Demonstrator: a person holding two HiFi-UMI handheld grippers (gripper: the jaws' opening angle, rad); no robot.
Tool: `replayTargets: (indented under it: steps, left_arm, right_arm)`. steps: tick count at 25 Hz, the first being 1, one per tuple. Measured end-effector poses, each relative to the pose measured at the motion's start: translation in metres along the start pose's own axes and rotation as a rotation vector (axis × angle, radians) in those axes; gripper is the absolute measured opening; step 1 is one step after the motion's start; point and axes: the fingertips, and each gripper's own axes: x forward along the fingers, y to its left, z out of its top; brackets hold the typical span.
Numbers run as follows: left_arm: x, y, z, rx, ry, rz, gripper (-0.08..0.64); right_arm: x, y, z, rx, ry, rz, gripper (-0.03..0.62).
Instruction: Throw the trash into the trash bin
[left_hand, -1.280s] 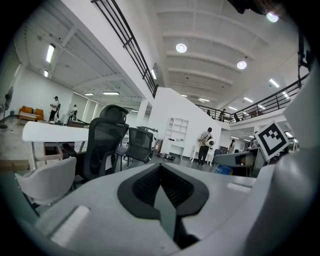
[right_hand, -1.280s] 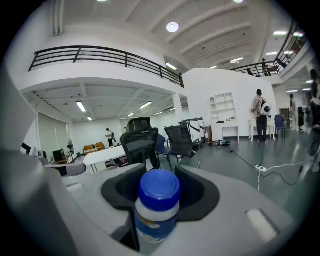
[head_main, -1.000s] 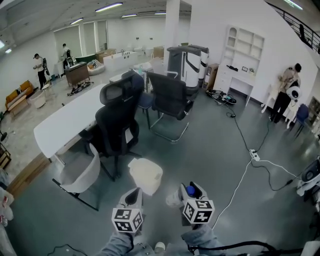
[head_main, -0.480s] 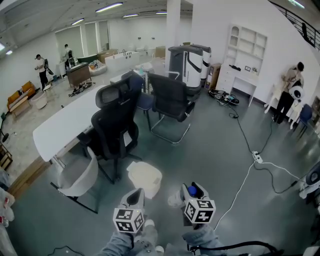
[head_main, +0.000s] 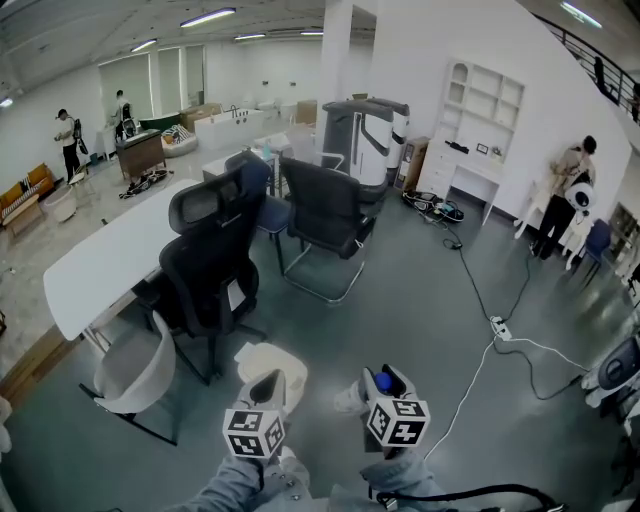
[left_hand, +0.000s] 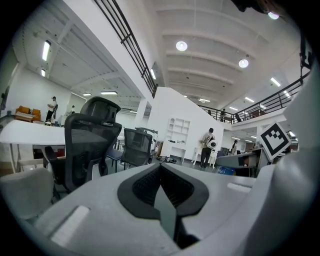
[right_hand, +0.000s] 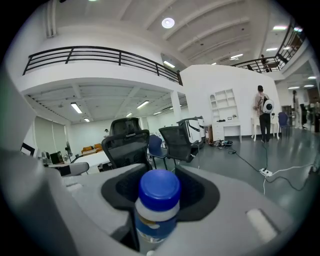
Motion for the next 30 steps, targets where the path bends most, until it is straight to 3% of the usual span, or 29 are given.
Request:
replayTargets:
  steps: [10, 16, 25, 30]
  left_arm:
    - [0.097, 0.058, 0.04, 0.01, -0.023, 0.005, 0.009]
    - [0.138, 0.113, 0.054, -0.042, -0.046, 0.06, 0.009]
    - [0.168, 0.187, 0.038, -0.161, -0.038, 0.145, 0.009]
    - [0.175, 0.205, 0.032, -0.171, -0.022, 0.183, 0.009]
  right_arm:
    - [0.11, -0.011, 0.052, -0.013, -0.016, -0.01, 0.186]
    - [0.178, 0.009, 0.076, -0.059, -0.005, 0.031, 0.186]
    - [0.243, 0.028, 0.085, -0.145, 0.044, 0.046, 0.186]
    - [0.267, 0.036, 0.086, -0.153, 0.05, 0.082, 0.186]
